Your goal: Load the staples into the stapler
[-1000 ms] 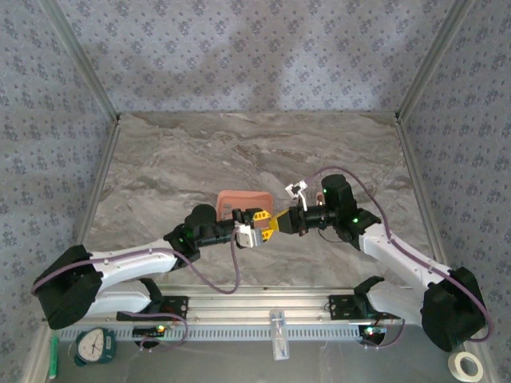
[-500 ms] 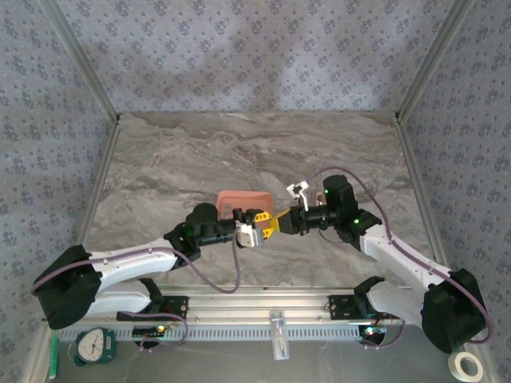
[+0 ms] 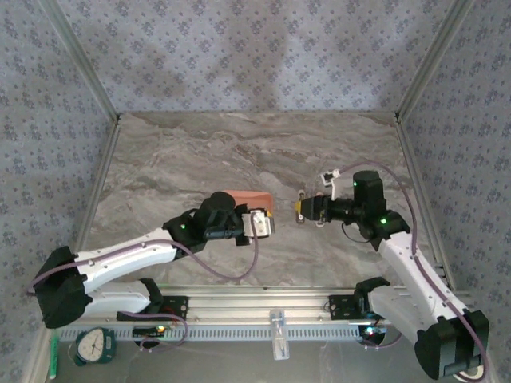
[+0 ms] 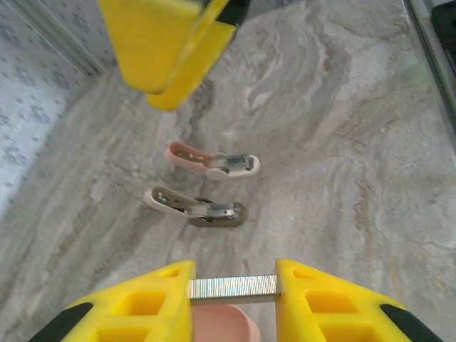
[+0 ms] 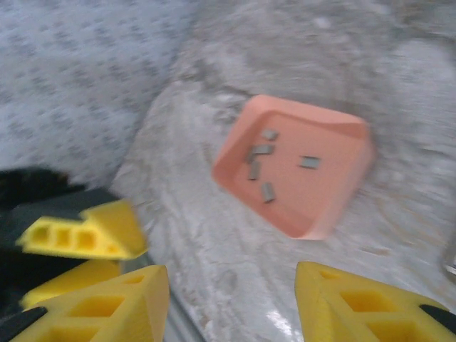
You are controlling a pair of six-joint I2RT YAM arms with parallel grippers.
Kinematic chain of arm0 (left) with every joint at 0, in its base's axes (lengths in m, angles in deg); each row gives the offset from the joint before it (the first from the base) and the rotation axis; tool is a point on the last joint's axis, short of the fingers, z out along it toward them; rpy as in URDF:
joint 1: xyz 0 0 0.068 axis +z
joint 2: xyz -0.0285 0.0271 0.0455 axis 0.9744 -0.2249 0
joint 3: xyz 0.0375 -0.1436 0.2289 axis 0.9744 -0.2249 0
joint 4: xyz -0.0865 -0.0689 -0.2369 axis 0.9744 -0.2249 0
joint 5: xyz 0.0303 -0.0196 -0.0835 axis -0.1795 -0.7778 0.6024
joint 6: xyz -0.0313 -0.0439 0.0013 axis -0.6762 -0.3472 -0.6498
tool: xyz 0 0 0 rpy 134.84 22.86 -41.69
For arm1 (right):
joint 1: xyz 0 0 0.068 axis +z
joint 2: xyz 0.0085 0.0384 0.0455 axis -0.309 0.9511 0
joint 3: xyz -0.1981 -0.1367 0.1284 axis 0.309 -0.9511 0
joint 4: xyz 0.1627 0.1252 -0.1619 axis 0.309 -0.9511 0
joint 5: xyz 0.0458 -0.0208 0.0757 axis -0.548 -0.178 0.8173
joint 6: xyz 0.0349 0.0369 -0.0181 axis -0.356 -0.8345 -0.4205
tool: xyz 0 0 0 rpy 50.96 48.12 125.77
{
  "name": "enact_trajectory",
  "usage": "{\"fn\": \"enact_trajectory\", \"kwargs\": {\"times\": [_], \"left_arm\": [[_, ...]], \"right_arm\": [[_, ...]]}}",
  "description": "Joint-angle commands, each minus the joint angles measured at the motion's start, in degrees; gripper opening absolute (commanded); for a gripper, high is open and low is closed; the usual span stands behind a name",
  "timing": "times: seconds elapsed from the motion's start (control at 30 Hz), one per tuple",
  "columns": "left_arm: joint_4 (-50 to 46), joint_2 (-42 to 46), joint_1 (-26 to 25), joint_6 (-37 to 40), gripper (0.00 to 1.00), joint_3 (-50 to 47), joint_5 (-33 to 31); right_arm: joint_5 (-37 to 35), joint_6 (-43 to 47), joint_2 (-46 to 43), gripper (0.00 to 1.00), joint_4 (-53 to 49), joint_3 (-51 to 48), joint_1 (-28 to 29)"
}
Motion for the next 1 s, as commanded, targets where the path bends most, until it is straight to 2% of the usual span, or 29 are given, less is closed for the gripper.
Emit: {"fn": "enact_trajectory", "kwargs": {"times": [0.0, 0.2, 0.43, 0.77, 0.97], "left_arm": [[-17.12, -3.57, -2.01, -5.36, 0.29, 6.42, -4.82], [-32.2, -12.83, -4.33, -9.11, 0.28, 17.87, -6.93], [-45.83, -25.68, -6.96, -7.69, 0.29, 29.81, -9.89], [-54.15, -41.04, -9.66, -3.38, 0.3, 43.8, -14.38], [-56.12, -46.86, -10.87, -1.55, 0.3, 48.79, -16.79]], "right_arm": [[-7.77, -0.01, 1.29, 0.5, -8.67, 1.89, -3.76], [-10.53, -0.87, 2.21, 0.48, -8.55, 1.12, -9.6], [-12.53, 0.0, 2.27, 0.48, -9.95, 1.43, -11.98], [-17.04, 0.69, -0.34, 0.48, -11.67, 0.56, -12.64], [-16.85, 0.41, -0.18, 0.47, -10.65, -0.07, -12.72]]}}
